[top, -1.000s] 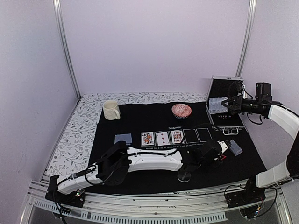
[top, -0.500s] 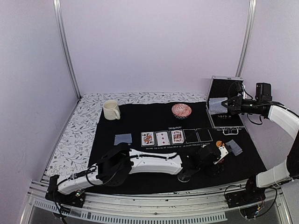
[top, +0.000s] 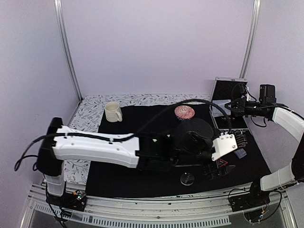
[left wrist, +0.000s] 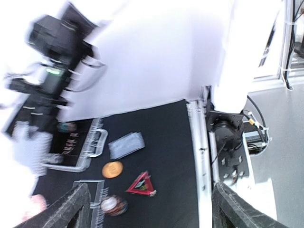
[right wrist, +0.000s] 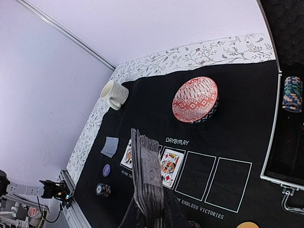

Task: Distribute texas hold em gaming equipment
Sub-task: Place the all-in button in the big blind area, then pass from the right arm to the left

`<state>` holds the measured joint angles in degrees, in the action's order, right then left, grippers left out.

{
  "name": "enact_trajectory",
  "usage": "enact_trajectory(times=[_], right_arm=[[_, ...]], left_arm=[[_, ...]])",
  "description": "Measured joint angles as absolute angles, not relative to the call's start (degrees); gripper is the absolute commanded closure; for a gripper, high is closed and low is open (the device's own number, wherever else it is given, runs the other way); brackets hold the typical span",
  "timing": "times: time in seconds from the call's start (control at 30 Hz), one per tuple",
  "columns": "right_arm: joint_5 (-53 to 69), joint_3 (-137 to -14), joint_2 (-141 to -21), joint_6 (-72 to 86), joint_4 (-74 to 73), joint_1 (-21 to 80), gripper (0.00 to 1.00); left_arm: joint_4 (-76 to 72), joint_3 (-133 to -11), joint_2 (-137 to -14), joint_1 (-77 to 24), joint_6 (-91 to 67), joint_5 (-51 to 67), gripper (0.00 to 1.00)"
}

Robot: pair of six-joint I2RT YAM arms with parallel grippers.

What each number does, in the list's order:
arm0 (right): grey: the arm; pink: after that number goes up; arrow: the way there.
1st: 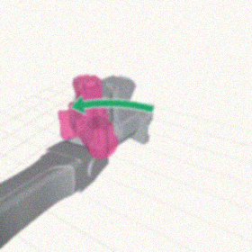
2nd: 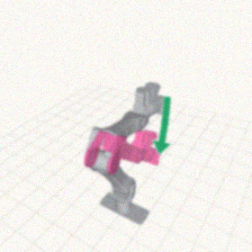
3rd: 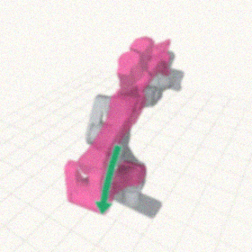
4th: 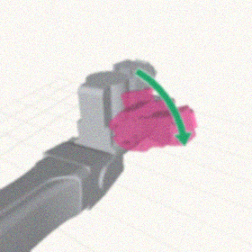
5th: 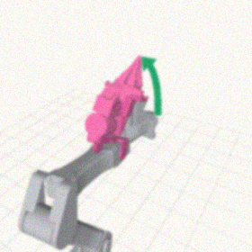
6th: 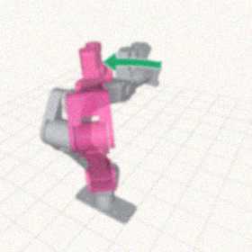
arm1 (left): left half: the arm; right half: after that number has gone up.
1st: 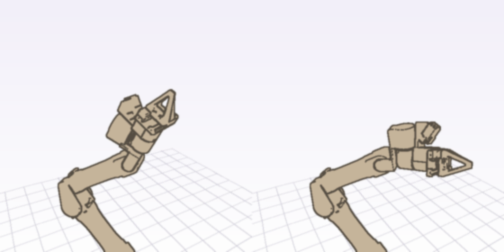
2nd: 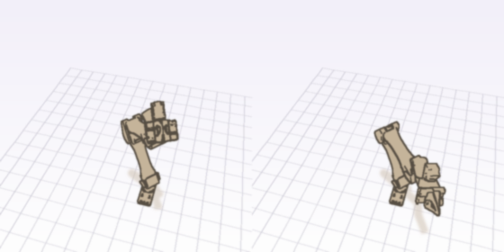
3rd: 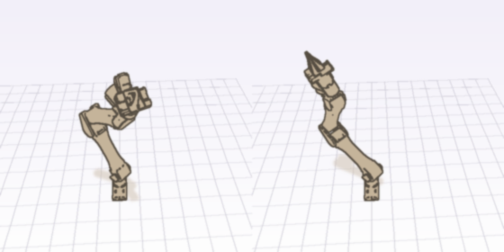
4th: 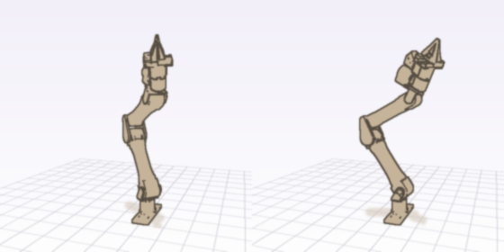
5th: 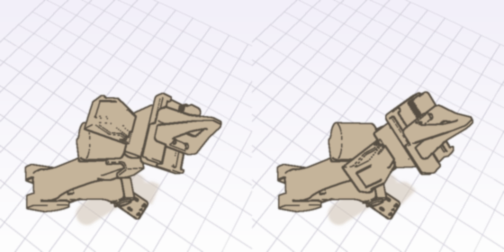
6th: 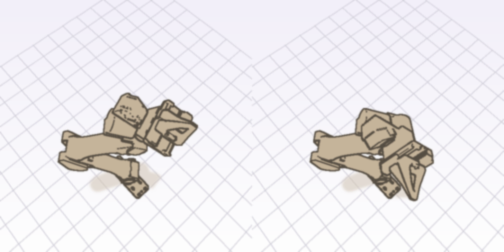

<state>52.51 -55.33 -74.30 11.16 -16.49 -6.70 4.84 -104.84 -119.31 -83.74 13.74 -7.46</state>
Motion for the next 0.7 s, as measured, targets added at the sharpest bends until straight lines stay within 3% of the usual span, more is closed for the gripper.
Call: enact_trajectory(times=[0.17, 0.37, 0.7], right_arm=[[51.9, -55.3, -74.3, 12.7, -16.3, -1.8, 0.98], [50.9, -55.3, -74.6, 16.9, -13.1, 11.9, 0.98], [49.6, -59.7, -84.3, 24.6, -5.0, 31.5, 0.98]], left_arm=[[8.2, -92.9, -102.8, -81.1, 15.8, -10.2, 0.06], [16.1, -80.9, -90.9, -73.0, 17.0, -13.4, 0.02], [23.5, -73.1, -87.4, -68.2, 21.0, -13.3, 0.02]])
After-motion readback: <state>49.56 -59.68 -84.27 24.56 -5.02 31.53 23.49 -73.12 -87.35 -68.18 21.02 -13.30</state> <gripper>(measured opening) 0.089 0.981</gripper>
